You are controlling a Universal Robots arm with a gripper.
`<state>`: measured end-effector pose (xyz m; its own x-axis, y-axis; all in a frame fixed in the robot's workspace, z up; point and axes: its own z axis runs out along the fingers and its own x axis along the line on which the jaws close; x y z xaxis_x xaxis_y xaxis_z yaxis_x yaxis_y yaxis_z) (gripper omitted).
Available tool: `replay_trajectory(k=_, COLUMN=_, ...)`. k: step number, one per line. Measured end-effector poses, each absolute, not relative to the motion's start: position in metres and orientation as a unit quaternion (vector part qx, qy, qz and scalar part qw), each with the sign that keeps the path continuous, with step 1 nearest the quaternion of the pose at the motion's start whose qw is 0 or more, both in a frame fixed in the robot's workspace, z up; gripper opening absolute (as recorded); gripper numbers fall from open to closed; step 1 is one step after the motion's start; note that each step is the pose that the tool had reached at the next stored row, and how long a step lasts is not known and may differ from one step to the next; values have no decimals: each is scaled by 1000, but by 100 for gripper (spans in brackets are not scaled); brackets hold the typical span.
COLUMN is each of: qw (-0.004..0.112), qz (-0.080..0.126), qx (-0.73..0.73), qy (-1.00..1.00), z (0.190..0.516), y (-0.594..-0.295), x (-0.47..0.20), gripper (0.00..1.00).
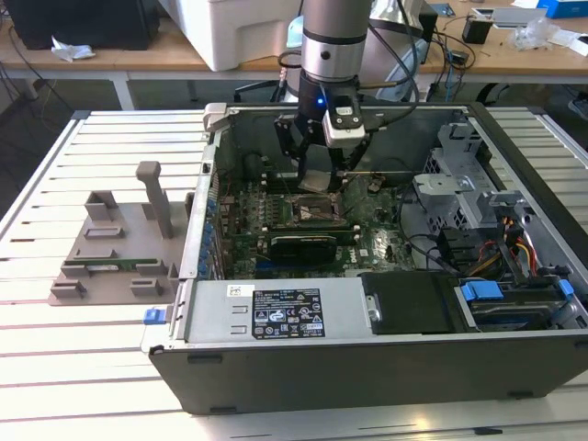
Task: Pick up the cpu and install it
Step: 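Place the cpu into insertion slot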
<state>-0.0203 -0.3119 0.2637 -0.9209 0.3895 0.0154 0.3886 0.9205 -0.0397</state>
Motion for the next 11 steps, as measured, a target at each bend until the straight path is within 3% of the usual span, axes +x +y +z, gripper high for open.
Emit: replay_trajectory(k=11, qw=13, qz=17, qx=-279, qy=-960, z=263, y=-312, x=-20, gripper=54)
